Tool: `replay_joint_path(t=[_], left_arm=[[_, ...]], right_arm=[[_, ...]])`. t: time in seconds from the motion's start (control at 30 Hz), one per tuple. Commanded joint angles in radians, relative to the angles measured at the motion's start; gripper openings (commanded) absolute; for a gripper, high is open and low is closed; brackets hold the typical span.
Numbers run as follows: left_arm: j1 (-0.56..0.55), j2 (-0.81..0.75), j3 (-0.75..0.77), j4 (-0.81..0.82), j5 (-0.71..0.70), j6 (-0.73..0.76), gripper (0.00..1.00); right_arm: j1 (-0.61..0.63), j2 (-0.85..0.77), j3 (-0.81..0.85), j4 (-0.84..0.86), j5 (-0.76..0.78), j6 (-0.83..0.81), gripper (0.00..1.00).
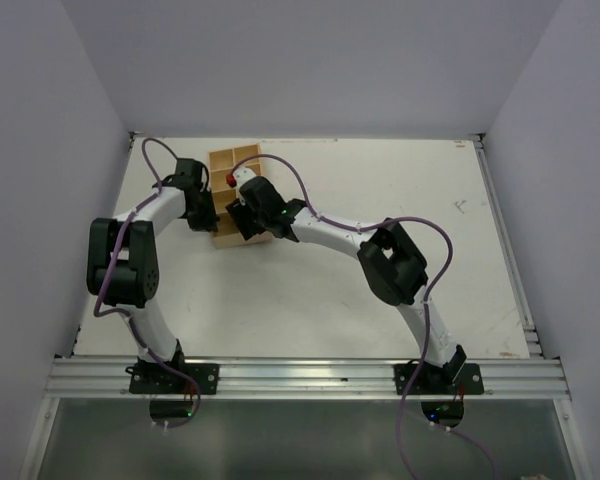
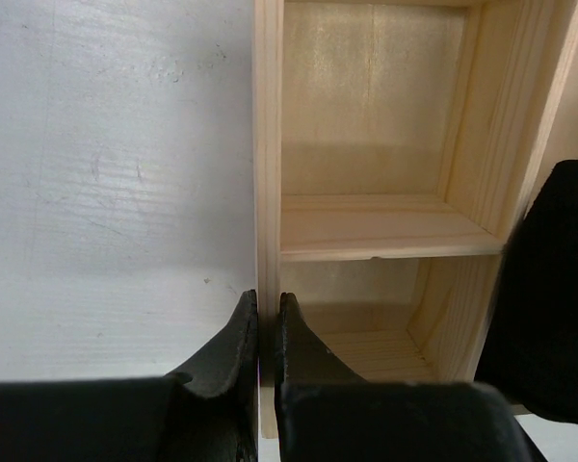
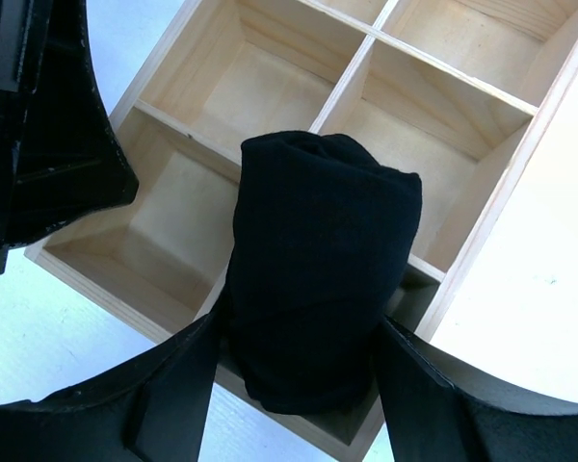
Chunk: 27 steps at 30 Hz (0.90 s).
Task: Roll the underwear
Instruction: Place the rolled underwear into the container
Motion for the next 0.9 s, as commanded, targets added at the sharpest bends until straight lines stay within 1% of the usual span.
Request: replay_joint_path(t=[0.0, 0.13, 0.23, 0.37, 0.53, 0.57, 0.6, 0.7, 0.73, 0.8, 0.87], left_arm=[[0.011, 0.035, 0.019, -0.047, -0.042, -0.034, 0.00], [0.012, 0.049, 0.036, -0.056, -0.053, -0.029, 0.00], [0.011, 0.053, 0.048, -0.056, -0.054, -0.026, 0.00], [0.011, 0.058, 0.052, -0.058, -0.054, -0.026, 0.00], [0.011, 0.059, 0.050, -0.058, -0.054, -0.020, 0.00], [0.011, 0.059, 0.052, -0.061, -0.054, -0.017, 0.00], [0.011, 0.061, 0.053, -0.059, -0.054, -0.017, 0.00], [0.011, 0.064, 0.058, -0.066, -0.054, -0.015, 0.00], [0.011, 0.065, 0.059, -0.066, -0.054, -0.012, 0.00], [0.011, 0.067, 0.062, -0.067, -0.054, -0.011, 0.00], [0.012, 0.067, 0.065, -0.067, -0.080, -0.011, 0.00]], right_arm=[[0.000, -0.049, 0.029, -0.079, 0.017, 0.024, 0.68], [0.000, -0.051, 0.037, -0.075, 0.012, 0.025, 0.70], [0.000, -0.055, 0.034, -0.068, 0.014, 0.027, 0.73], [-0.002, -0.066, 0.020, -0.028, 0.009, 0.028, 0.75], [0.000, -0.048, 0.069, -0.040, 0.041, 0.025, 0.77], [0.000, -0.037, 0.078, -0.051, 0.047, 0.025, 0.79], [0.000, -0.035, 0.087, -0.054, 0.061, 0.024, 0.80], [-0.002, -0.038, 0.089, -0.048, 0.075, 0.024, 0.81], [0.000, -0.042, 0.087, -0.040, 0.078, 0.024, 0.84], [-0.002, -0.048, 0.087, -0.033, 0.084, 0.025, 0.86], [0.000, -0.046, 0.095, -0.037, 0.095, 0.022, 0.86]])
